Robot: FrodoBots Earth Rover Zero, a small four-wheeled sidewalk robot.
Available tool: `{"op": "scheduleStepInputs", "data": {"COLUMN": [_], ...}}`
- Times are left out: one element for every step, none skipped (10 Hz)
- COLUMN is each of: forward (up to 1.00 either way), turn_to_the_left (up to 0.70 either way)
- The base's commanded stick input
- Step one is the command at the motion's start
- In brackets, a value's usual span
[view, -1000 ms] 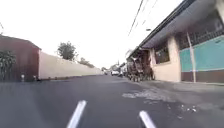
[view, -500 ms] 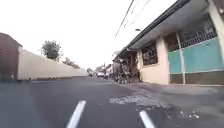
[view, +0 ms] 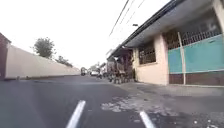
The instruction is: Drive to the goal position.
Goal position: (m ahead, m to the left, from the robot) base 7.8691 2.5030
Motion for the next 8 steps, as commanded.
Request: {"op": "scheduleStepInputs", "data": {"forward": [1.0,1.0,1.0,1.0,1.0,1.0,1.0,1.0], "turn_to_the_left": [0.24,0.37,0.17,0.0,0.0,0.0,0.0,0.0]}}
